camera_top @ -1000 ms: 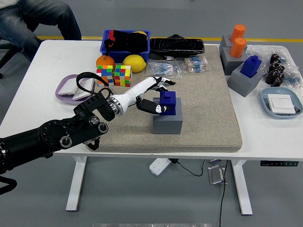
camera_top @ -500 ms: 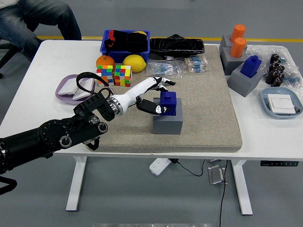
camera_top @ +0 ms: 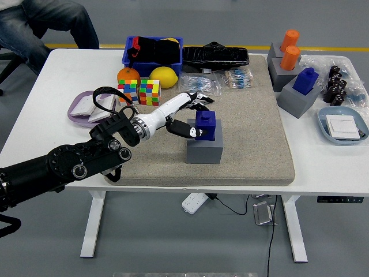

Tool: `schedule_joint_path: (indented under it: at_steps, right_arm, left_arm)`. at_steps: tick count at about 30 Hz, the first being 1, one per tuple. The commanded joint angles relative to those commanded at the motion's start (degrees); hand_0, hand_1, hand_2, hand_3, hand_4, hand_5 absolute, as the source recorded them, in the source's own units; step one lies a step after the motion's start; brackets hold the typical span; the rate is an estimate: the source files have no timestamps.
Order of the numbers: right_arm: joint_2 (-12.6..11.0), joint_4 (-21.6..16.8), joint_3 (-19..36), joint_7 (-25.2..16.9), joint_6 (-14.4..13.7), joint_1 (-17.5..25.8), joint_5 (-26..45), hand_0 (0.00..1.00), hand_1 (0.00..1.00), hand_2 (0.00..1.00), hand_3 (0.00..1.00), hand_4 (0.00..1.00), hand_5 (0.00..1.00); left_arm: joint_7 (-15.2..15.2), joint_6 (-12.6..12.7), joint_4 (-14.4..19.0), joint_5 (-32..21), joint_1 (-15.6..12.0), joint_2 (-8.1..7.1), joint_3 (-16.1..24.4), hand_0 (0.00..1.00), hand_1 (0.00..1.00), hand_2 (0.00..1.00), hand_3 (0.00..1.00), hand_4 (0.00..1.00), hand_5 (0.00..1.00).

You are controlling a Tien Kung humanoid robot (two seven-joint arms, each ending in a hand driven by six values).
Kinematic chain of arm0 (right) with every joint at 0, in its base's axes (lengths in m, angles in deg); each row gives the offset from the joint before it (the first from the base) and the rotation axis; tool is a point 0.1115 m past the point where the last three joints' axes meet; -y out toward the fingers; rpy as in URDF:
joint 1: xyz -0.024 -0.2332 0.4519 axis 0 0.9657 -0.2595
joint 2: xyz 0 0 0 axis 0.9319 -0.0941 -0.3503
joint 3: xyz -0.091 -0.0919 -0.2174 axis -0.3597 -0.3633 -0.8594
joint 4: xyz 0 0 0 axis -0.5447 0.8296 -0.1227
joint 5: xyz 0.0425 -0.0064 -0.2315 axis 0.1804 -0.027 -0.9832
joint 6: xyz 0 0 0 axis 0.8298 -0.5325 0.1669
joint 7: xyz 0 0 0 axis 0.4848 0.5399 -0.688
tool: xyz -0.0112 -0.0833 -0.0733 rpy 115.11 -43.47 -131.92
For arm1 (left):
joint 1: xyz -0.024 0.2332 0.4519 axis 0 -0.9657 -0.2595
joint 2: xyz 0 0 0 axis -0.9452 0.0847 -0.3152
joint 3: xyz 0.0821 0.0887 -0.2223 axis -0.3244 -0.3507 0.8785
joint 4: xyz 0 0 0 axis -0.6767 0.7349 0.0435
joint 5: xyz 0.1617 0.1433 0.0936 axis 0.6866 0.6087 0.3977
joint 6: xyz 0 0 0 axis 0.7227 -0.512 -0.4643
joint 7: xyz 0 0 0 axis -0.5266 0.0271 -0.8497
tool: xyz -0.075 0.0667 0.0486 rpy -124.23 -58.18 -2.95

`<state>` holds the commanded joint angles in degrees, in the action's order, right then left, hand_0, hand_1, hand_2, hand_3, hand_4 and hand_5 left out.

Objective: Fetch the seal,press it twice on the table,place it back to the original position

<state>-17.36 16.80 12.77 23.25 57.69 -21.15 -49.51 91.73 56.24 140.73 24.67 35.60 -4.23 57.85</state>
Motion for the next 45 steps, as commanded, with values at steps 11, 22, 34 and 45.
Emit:
schedule_joint_path:
  at_steps: [11, 22, 34, 45]
  right_arm:
    - [0.19, 0.01, 0.32, 0.00, 0.01, 0.00, -0.03, 0.924, 0.769, 0.769, 0.776, 0.827, 0.460]
    - [0.33, 0.03, 0.57, -0.01, 0.00, 0.05, -0.03, 0.924, 0.769, 0.769, 0.776, 0.828, 0.459]
    - [0.59, 0.07, 1.40, 0.01, 0.00, 0.26, -0.14, 0.924, 0.769, 0.769, 0.776, 0.828, 0.459]
    - [0.37, 0.07, 1.39, 0.00, -0.09, 0.10, -0.11, 0.924, 0.769, 0.769, 0.776, 0.828, 0.458]
  left_arm:
    - [-0.18, -3.95, -0.77, -3.30, 0.02, 0.15, 0.39, 0.898, 0.910, 0.876, 0.940, 0.998, 0.002]
    - [2.29, -6.64, -2.34, -8.03, -0.55, 0.39, 2.29, 0.998, 0.998, 0.998, 0.998, 0.998, 0.693]
    - [8.70, -0.79, -2.85, -15.90, -3.57, -1.60, 10.89, 0.998, 0.998, 0.998, 0.998, 0.937, 0.998]
    - [7.66, 5.35, -4.37, -9.03, -6.62, -9.25, 21.87, 0.899, 0.908, 0.892, 0.891, 0.856, 0.252]
